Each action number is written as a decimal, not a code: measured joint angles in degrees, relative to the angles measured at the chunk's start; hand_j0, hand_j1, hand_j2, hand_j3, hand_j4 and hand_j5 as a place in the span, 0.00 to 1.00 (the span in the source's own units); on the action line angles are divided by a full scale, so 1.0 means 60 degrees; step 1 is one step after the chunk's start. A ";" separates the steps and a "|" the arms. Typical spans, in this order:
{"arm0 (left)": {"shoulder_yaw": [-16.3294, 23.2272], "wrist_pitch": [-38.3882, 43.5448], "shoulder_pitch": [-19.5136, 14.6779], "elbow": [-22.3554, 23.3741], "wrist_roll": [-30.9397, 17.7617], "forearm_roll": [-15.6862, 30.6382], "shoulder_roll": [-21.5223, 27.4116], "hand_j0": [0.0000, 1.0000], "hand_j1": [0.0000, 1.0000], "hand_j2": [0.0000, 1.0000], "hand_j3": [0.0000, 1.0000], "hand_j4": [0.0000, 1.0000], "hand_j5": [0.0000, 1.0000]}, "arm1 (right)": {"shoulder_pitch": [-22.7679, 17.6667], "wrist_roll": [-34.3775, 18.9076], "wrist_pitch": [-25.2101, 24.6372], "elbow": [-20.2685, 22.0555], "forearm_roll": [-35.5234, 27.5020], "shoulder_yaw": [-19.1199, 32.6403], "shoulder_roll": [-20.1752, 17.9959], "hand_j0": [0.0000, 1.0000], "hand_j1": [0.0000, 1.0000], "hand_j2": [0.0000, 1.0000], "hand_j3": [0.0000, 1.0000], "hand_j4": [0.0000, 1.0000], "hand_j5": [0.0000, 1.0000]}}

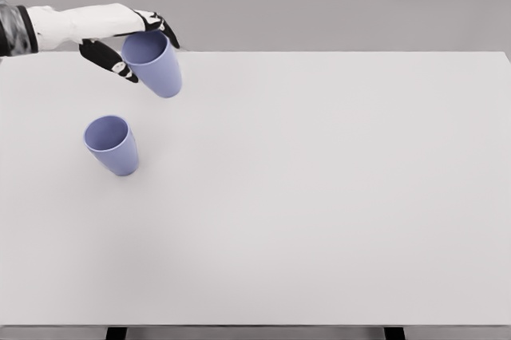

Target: Place the right cup on the left cup with left arm

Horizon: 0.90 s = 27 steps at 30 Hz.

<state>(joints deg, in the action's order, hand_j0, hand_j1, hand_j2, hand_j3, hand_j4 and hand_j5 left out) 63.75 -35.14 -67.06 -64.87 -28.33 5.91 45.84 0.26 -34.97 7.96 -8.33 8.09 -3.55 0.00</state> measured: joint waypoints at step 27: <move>0.0882 -0.0006 -0.0235 -0.2482 -0.0752 0.0937 0.3188 0.49 0.49 0.49 0.49 0.49 0.49 | 0.0000 0.0000 0.0000 0.0000 0.0001 0.0001 0.0000 1.00 1.00 1.00 1.00 1.00 1.00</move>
<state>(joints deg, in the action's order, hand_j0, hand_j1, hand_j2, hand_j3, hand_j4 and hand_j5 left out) 69.04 -35.17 -68.47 -79.77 -32.84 11.53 64.97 0.26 -34.97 7.96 -8.33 8.10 -3.54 0.00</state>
